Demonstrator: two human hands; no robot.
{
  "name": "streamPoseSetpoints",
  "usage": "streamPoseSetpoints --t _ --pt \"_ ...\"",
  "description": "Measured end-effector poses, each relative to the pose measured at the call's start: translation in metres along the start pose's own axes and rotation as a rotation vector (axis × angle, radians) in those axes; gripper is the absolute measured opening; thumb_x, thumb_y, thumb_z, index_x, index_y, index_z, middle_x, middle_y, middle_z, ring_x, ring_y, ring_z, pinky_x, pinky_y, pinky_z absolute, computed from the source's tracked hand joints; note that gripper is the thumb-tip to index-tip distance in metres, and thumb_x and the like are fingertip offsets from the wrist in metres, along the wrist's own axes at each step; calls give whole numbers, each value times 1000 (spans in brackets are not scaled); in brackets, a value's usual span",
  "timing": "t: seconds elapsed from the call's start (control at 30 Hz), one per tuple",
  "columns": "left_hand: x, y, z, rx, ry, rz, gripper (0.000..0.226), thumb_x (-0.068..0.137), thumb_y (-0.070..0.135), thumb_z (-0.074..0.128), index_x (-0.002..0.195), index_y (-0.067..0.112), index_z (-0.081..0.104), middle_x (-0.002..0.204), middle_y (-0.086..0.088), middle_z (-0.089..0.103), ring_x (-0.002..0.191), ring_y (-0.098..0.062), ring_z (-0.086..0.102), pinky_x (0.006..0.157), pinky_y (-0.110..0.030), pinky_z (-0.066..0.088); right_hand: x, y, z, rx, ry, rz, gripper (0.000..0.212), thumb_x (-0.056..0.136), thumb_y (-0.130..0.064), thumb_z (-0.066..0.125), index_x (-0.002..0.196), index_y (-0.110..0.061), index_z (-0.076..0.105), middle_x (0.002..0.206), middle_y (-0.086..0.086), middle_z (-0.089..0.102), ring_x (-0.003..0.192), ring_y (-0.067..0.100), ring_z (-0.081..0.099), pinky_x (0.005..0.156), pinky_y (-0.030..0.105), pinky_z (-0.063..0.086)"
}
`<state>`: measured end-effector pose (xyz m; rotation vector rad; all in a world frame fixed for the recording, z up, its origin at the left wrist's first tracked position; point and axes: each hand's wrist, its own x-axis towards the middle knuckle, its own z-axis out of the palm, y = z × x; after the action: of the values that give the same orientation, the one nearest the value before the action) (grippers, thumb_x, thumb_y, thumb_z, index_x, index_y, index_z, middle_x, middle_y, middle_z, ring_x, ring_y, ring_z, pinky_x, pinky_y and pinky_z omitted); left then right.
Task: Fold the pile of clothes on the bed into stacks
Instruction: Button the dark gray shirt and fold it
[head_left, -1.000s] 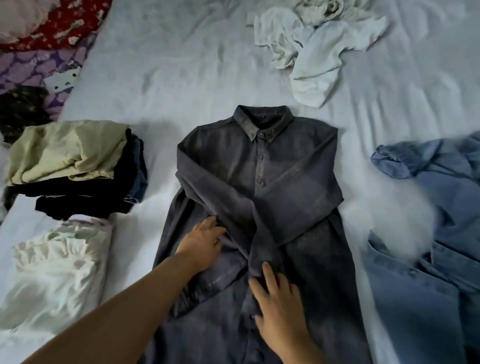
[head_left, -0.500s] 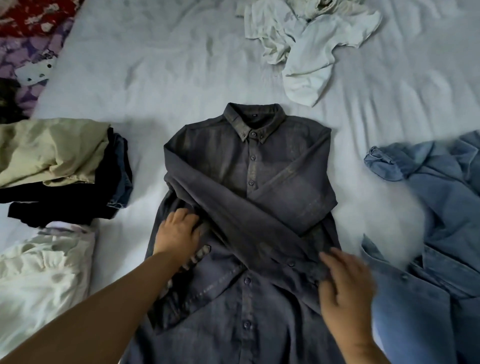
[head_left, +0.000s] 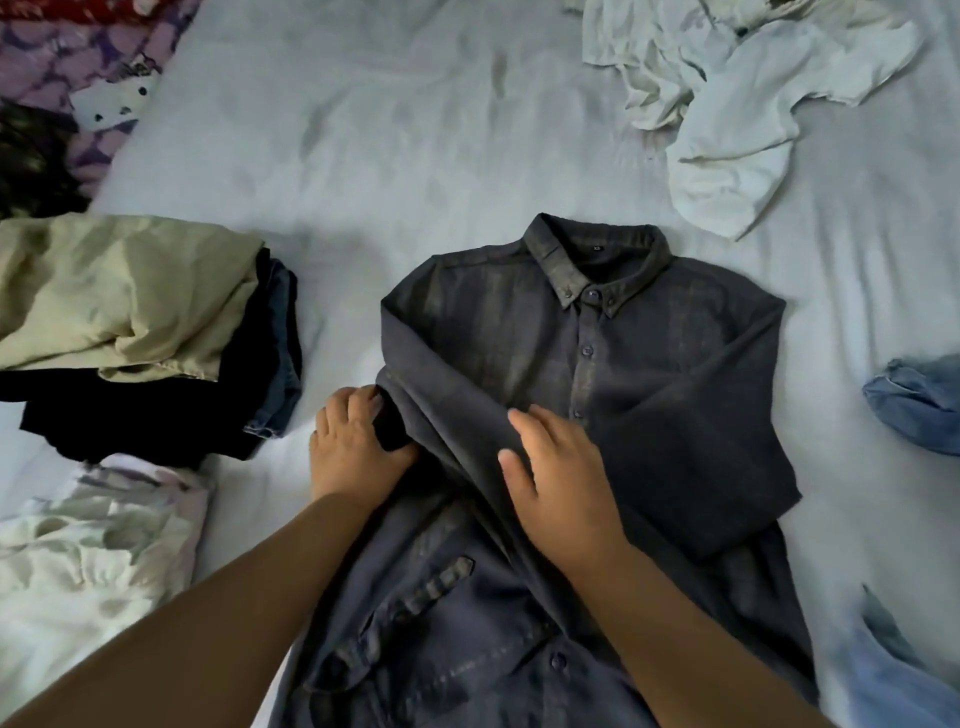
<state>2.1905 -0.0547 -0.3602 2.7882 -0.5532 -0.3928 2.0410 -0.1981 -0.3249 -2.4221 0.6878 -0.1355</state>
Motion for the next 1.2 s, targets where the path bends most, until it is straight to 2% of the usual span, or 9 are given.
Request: streamPoseSetpoints --t 0.2,0.3,0.43,0.53,0.73,0.87,0.93,1.07,1.2 --pt "31 -7 12 -28 101 20 60 70 49 47 119 17 60 112 -9 55 103 -30 49 89 -41 39 80 -34 37 95 -67 21 46 96 -35 36 132 -10 51 128 8 57 115 30 52 95 44 41" --pt "41 -4 13 -105 147 122 46 70 27 47 109 11 66 92 -12 60 82 -36 59 71 -40 45 98 -39 50 106 -161 34 43 96 -22 49 138 -15 43 131 4 55 120 23 50 101 37 38" --pt "51 -22 1 -202 160 168 49 69 23 37 105 11 68 93 -14 65 69 -39 64 57 -42 53 107 -32 46 149 172 175 30 92 -3 50 120 -12 57 111 6 63 101 24 59 80 29 43" --pt "51 -44 -2 -203 204 156 49 71 27 36 104 10 68 96 -11 67 76 -33 66 62 -40 56 114 -21 40 137 204 379 29 93 -7 50 121 -14 53 110 7 63 101 25 59 76 28 40" --pt "54 -48 -5 -490 -8 388 57 74 33 52 129 20 53 129 0 51 121 -15 48 104 -28 37 130 -29 48 25 181 163 40 84 -3 55 124 -10 54 116 10 56 108 29 50 88 43 43" --pt "80 -16 -22 -993 -39 -50 41 85 40 61 123 27 54 107 6 63 94 -7 61 93 -23 48 142 -29 49 -9 112 88 38 88 -23 62 125 -15 56 118 7 58 109 28 50 91 44 38" --pt "105 5 -23 -882 -108 -204 45 87 31 65 129 19 52 102 3 63 90 -9 59 94 -29 48 148 -26 47 -43 -59 136 43 90 -33 59 130 -20 49 121 1 56 113 23 49 96 40 33" --pt "147 31 -21 -616 -273 -235 18 79 20 73 95 15 66 88 -3 68 84 -19 64 84 -36 54 153 -20 46 109 -181 145 33 90 -21 60 122 -18 52 115 0 63 110 21 57 99 41 39" --pt "170 28 -28 -527 24 -132 8 86 21 63 87 20 55 79 8 60 76 -12 58 66 -22 46 159 -17 40 123 31 114 36 91 -15 58 126 -14 52 112 5 60 103 22 57 93 41 42"
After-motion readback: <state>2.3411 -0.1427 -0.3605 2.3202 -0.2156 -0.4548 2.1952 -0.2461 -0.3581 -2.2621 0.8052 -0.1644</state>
